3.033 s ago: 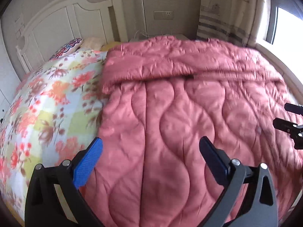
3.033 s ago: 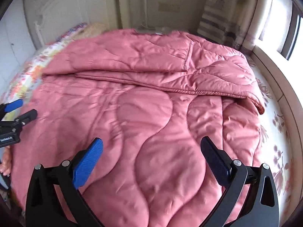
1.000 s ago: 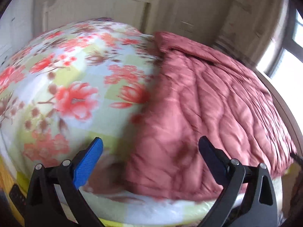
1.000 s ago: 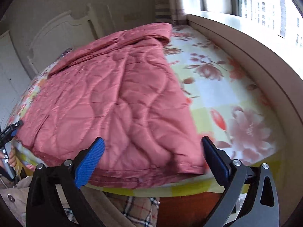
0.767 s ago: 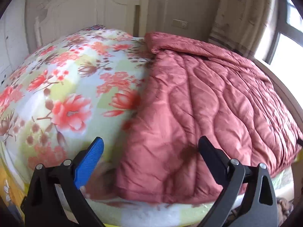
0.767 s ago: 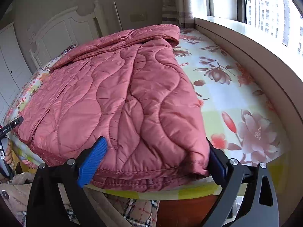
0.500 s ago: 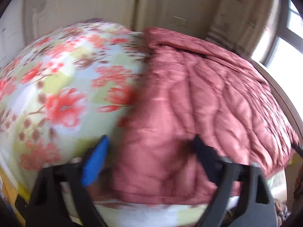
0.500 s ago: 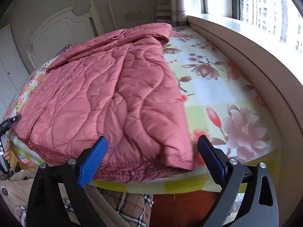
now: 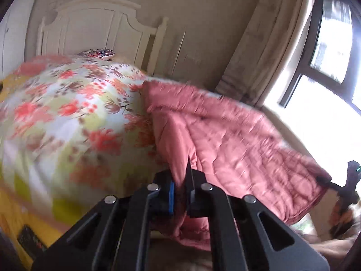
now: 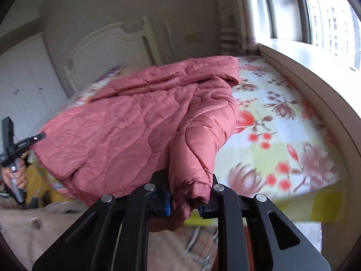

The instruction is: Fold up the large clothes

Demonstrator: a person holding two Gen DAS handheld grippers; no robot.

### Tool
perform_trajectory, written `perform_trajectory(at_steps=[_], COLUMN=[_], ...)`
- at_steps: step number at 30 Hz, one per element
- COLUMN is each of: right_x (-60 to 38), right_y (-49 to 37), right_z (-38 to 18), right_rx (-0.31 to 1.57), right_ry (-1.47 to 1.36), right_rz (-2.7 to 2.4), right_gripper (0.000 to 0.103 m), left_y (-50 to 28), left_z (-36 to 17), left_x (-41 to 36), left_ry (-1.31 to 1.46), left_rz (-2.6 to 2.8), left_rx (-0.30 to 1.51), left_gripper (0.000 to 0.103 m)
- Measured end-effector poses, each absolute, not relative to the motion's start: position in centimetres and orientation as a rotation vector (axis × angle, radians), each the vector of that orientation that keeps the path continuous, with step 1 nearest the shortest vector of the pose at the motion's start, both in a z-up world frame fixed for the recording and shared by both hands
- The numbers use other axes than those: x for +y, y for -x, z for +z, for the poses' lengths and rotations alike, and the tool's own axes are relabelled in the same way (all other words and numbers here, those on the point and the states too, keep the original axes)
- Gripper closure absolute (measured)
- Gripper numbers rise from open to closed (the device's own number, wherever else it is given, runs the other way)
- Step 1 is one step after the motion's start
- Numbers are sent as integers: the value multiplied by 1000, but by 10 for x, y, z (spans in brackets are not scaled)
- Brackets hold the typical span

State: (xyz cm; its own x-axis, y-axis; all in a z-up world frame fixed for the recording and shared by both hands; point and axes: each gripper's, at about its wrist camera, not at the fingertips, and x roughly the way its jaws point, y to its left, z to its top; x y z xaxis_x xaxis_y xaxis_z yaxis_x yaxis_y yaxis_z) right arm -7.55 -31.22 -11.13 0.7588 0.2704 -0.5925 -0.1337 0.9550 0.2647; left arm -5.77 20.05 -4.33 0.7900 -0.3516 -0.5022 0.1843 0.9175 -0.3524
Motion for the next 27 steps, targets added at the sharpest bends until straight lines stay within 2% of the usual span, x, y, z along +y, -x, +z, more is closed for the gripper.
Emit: perform_trajectory(at_steps=[4,8,11,13,18,19,20,21,22,23,24,26,27], right_x=[-307,-305,-301,-301,-307,-310,-314,-318,-322,-331,-339,-352,-359], right_y=[144,177,161,128,-17,-43,-78,-107,-135,-164,-182,-195,-196], right_z=[-61,-9,22,36,43,38,28,15,-1,-23,-41,-63,-71], right_rx=[558,402,360,378,522,560,602,639,690,752,781,773,761], right_ry=[-299,-308,-287,-281,-323,-340,-357,-374,-411,-474,-521,-577,-613], right_rz=[350,382,363,341,232,213,164,144,147,122,65,50,58], right_gripper=[84,84,83,83,83,83,76,69,47,19,13,13,13], left_y=[115,113,67,5,-141,-169,-199,-216,-234,-241,-243,-241,-238], left_z=[-8,30,50,55,35,23,5,-10,-27,-36,-42,-44,-43], left_x=[229,242,248,249,235,232,231,232,236,241,249,262,266], left_ry=[406,451,488,536,552,542,557,578,609,619,616,605,597], left_rz=[-363,-418,-406,-397,-222,-184,-154,-133,-96,-54,17,49,40], left_rx=[464,362,371,441,635,684,756,807,855,858,831,789,777], left_gripper=[97,97,96,95,88,83,73,67,54,43,41,32,31])
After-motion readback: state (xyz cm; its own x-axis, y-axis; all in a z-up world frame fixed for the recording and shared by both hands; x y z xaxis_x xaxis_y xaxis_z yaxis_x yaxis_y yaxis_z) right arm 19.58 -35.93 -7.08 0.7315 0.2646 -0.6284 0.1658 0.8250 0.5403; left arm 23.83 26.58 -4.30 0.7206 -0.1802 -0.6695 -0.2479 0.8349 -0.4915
